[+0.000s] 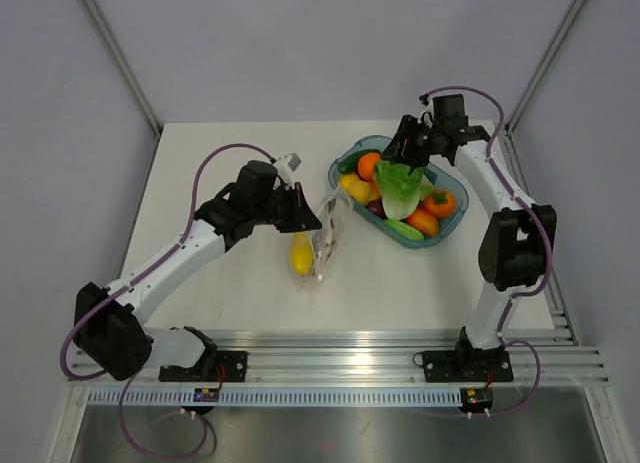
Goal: Place the food in the zip-top bag and seal the zipper
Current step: Adjust the fake vegetable in the bin.
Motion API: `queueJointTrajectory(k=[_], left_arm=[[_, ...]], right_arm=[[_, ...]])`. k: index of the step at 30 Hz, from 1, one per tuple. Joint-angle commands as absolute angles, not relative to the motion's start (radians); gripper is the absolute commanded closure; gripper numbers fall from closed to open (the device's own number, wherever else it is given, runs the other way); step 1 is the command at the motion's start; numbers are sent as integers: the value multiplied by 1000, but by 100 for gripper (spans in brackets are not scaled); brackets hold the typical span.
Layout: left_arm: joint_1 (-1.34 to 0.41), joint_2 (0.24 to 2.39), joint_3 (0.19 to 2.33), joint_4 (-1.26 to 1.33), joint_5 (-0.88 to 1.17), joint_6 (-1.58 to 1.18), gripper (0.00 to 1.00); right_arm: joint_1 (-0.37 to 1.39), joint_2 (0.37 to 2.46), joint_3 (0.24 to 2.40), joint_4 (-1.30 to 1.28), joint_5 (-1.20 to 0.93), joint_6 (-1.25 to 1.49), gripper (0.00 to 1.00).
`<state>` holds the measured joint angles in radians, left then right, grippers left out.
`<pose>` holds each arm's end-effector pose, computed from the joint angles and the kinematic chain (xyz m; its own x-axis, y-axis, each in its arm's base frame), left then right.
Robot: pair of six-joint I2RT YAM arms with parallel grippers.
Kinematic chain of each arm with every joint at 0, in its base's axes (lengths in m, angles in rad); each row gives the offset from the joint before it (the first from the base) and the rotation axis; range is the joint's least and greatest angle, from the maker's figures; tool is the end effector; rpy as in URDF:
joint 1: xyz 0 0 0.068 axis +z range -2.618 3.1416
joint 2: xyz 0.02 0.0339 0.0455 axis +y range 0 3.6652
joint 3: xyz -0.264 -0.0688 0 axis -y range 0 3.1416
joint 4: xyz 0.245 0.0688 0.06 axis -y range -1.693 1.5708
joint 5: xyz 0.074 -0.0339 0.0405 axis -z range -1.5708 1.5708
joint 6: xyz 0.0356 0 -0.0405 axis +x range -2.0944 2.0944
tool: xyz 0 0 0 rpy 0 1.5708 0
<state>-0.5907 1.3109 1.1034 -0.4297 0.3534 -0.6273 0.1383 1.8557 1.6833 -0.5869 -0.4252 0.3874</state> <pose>0.2345 -0.1721 0.3130 -0.8424 -0.0982 -0.5299 0.3201 0.6999 -0.6385 0.4170 0.0729 0.3107 -0.7907 0.2374 -0.5643 -0.1331 0.8331 0.5369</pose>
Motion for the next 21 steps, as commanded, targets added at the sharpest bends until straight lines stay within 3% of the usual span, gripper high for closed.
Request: queueJointTrajectory(k=[1,12,17,21], left_arm=[[-594,1273,1104,-439,342,-604,100],[-594,1285,1129,-439,337,-614,100],[-594,1289,1141,-448,337,-611,100],[-594,1293,1154,-453,334,-609,100]], right_arm=[[170,1871,1738,-512,-471,400,42],[179,1778,1842,-540,-431,376,20],[179,1703,1856,-618,-312,324,19],[179,1593,1699,-612,-187,298,18]])
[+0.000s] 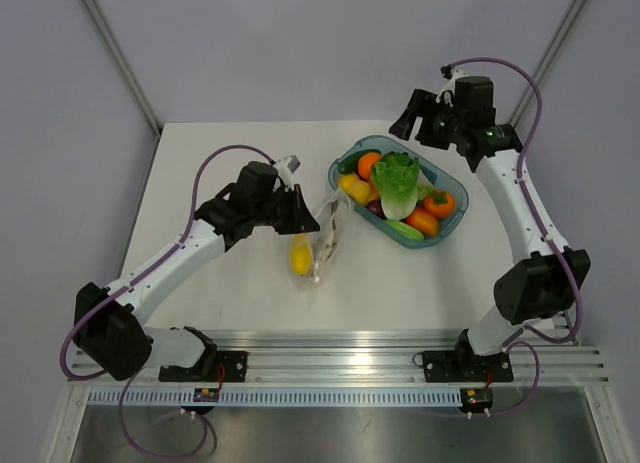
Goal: Place the food in the zip-top bag and seal the zipper
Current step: Adjust the fake vegetable in the bin, then pick up the fake vegetable from the bin.
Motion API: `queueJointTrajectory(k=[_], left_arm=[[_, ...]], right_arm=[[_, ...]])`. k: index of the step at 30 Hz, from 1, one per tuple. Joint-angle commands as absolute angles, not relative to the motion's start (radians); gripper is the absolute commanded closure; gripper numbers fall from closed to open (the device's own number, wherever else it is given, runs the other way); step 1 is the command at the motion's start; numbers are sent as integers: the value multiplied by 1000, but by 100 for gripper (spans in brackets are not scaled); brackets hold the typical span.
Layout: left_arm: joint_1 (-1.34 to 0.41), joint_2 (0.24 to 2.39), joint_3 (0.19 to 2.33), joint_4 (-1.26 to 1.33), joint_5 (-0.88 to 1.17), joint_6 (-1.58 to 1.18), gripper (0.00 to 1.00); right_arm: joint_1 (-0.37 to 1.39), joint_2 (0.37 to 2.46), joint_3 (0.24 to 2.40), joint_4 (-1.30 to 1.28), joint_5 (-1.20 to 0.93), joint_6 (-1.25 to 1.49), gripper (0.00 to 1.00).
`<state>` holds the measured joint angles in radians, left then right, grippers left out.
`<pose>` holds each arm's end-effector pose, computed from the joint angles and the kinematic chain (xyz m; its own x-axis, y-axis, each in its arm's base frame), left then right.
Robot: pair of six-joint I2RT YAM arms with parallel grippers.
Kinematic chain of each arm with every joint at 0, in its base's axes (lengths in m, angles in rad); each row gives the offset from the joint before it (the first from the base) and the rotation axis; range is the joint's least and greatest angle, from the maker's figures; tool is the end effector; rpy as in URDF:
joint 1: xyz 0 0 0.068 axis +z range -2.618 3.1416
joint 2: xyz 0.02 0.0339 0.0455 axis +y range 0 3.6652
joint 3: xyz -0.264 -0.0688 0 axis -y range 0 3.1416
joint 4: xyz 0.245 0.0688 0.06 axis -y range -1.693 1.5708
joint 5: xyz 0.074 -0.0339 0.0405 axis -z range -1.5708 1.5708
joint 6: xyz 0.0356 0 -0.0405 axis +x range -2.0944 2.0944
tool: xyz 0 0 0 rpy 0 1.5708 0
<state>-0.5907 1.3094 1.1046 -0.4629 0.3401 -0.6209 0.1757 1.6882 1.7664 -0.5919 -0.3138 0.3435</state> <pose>0.2328 -0.1704 0.3109 -0.8503 -0.0902 -0.5185 0.3048 0.7188 -0.6248 0.3766 0.0780 0.4016 -0.6007 0.2187 -0.7690 -0.2428 0.8665 0.4361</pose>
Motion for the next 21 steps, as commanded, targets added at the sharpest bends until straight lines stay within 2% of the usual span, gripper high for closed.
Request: queueJointTrajectory(k=[1,3,6,10,21], left_arm=[[-594,1296,1158,-454,334,-611,100],[-594,1305,1166,-451,336,-617,100],[-594,1312,1186,-446,334,-627,100],[-594,1324,1221,-446,336,-644,100],[-601,1373,1301,-511,313,-638,100]], right_arm=[[179,1545,1625,-611,-169,290,17],[195,1502,1559,-618,-106,267,15],[238,1405,1438,-609,-35,245,8],[256,1368,1310,-577,-8,230,6],[299,1508,1307,-476,-6,204,4]])
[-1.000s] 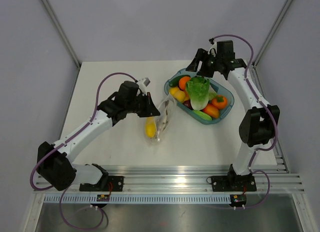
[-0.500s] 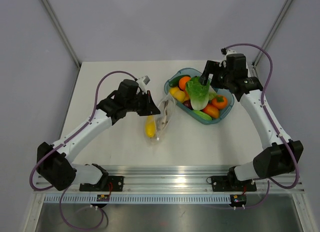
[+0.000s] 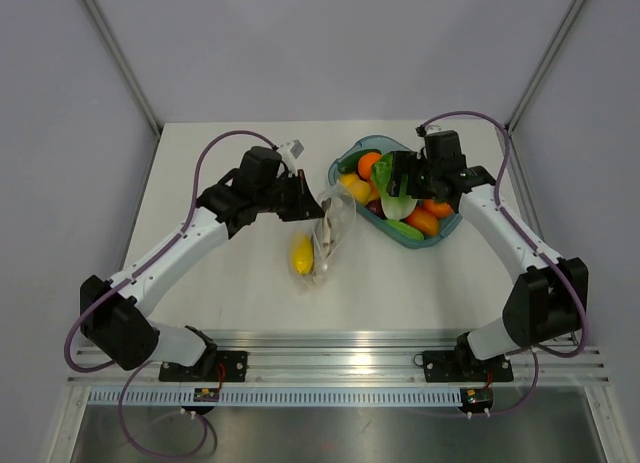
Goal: Place the food in the zip-top bag and seal the zipper
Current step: Pick up the fake vegetable from the bin.
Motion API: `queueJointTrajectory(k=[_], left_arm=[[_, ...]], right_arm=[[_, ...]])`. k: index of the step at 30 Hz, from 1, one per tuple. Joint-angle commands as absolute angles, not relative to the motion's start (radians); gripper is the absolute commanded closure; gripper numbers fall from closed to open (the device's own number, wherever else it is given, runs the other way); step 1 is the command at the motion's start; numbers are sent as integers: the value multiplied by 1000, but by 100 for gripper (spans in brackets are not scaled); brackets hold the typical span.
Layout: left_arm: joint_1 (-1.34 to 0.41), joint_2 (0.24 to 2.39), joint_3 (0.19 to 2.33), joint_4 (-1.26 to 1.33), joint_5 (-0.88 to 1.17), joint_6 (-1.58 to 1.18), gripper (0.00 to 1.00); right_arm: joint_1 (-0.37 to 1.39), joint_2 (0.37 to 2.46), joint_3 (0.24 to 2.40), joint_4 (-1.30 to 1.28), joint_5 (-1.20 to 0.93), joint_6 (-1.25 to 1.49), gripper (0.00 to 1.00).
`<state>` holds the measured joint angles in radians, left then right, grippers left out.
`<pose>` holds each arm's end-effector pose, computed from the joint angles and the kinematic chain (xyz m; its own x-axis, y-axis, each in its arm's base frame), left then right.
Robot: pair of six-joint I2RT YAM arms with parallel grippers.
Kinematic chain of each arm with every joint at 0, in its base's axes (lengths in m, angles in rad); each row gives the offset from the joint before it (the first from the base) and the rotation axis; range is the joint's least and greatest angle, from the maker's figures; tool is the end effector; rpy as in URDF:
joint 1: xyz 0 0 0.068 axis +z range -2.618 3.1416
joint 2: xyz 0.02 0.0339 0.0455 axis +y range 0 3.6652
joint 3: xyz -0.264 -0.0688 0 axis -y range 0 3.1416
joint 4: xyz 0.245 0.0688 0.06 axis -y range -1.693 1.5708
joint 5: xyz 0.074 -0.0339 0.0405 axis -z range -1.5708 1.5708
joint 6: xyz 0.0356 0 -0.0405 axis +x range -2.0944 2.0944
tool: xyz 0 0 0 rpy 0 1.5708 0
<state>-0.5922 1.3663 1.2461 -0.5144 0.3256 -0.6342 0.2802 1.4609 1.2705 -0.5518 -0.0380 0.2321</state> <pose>0.2455 -0.1789 0.3383 -0.8363 -0.1140 -0.5363 0.3067 0.7135 -0.6299 0.3107 0.0908 0.3144 -0.7019 0.0372 -0.7113 -0.1457 0.9700 0.1945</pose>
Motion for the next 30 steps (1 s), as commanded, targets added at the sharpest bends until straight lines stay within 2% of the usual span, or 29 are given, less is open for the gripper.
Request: queueJointTrajectory(k=[1,6,10,11,14,15,17,30], left_arm=[[-601,1373,1308,-514,313,-638,100],[-603,1384,1333,-549,291,-629,100],[-603,1385,1358,-587,270,-612,100],[-604,1385,1367,-600,265,-606,100],[-604,1379,1382,-630,250,-595,100],[-604,1376,1391,-635,242,-591,100],[-604,1374,1402,-649,233,-578,100],[-635,1414,1420,-637,232,-575,100]], right_arm=[[301,1520,1313,-469,21,203,4],[305,1604,1331,-420,38,187,5],[305,1628,1312,-368,15,207,20],[305,1629,1312,-367,3,215,34],[305,1600,1289,-356,3,235,63],[305,1576,1281,-353,3,239,82],[307,1548,1267,-365,5,244,99],[305,1201,1241,-437,38,328,100]])
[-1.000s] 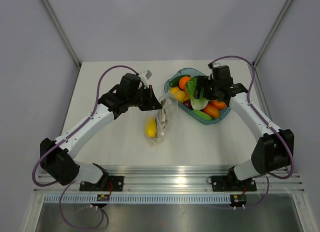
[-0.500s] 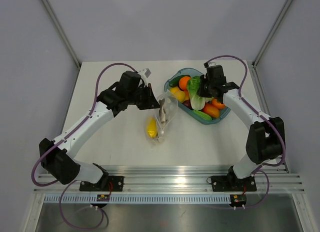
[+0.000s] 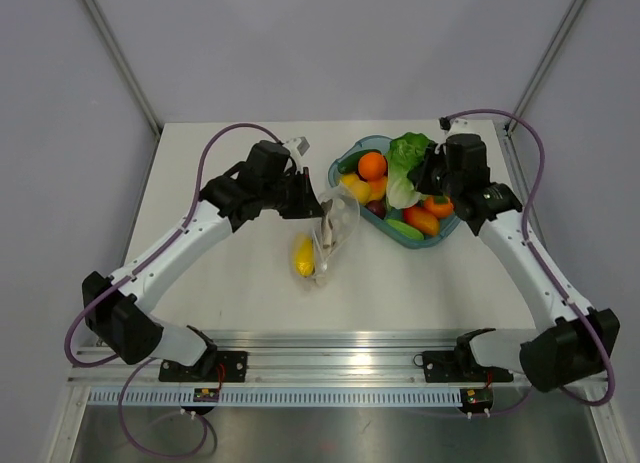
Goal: Place the food in the zip-top bag and seal the zipper
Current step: Pick up the fake vegetable from the bin, then place the fake vegetable in the zipper food storage bag.
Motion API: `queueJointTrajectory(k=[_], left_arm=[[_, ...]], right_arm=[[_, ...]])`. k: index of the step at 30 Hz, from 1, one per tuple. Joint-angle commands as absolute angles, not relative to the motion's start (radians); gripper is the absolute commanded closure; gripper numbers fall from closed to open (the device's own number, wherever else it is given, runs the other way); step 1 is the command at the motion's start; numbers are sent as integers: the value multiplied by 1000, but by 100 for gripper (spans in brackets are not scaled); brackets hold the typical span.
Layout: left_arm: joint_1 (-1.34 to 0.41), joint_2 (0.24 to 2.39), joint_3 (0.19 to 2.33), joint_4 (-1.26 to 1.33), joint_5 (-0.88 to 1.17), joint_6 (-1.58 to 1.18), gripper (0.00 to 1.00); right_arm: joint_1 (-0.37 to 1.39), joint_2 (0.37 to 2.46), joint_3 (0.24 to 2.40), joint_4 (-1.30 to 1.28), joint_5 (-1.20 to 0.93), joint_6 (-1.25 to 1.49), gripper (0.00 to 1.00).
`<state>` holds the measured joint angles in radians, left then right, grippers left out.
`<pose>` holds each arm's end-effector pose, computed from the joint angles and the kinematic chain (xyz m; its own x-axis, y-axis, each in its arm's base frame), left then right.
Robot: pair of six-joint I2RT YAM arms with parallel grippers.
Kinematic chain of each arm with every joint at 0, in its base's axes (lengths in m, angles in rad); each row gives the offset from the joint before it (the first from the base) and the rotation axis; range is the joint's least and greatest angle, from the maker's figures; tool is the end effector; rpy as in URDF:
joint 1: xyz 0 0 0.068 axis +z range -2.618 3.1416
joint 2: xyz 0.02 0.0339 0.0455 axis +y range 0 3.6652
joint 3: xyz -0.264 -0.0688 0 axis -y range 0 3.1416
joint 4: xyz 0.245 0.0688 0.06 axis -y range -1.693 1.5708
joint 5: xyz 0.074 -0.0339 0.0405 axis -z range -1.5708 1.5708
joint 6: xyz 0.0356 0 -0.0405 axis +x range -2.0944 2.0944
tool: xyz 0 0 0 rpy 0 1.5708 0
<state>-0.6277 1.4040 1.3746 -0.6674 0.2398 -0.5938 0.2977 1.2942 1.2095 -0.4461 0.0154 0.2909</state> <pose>0.2428 -0.1866 0.3569 -0.8322 -0.0677 -0.5503 0.3044 0.7739 -0.5554 0.2790 0.0850 0.3510 -0.5441 0.1330 -0.8284 -0.1300 0.9621 0.2399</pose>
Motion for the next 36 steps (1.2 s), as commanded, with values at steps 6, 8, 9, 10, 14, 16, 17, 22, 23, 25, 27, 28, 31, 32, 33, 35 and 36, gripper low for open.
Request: queueJointTrajectory(k=[6,8,9,10,14,16,17,22,23,25,27,28,31,32,33,35,36], left_arm=[[-635,1414,1413,-618,242,-568,100],[-635,1416,1408,-611,244,-565,100],[-634,1417,1407,-611,245,-566,100],[-635,1416,1407,-611,245,-566,100],[-635,1416,1404,-609,247,-565,100],[-635,1416,1404,-611,249,-565,100],[-635,1414,1404,-611,249,-565,100],[-635,1411,1404,-614,245,-561,100],[-635,1410,1404,-617,244,-561,100],[-635,1408,1401,-618,242,-560,100],[-635,1408,1399,-620,242,-557,100],[-634,1408,1397,-620,241,-555,100],[-634,1408,1393,-617,242,-557,100],[-634,1407,1391,-612,244,-558,100],[-634,1408,1391,-612,244,-563,100],[-634,1405,1384,-609,249,-566,100],[-634,1402,1381,-601,250,-571,100]], right_arm=[[325,1092,1250,-390,-57,434,100],[348,1074,1244,-354,-80,474,100],[373,1069,1243,-342,-83,486,100],[386,1065,1243,-318,-84,508,100],[462,1060,1235,-256,-84,552,100],[517,1066,1230,-230,-68,571,100],[537,1078,1226,-219,-60,574,100],[623,1112,1186,-173,-20,607,100],[643,1111,1160,-172,-11,609,100],[658,1103,1125,-163,-6,626,100],[673,1091,1063,-158,-8,646,100],[678,1089,1046,-156,-6,650,100],[706,1078,985,-164,32,666,100],[710,1072,967,-169,40,669,100],[721,1069,959,-179,58,669,100],[724,1060,942,-190,71,669,100],[727,1057,939,-205,83,664,100]])
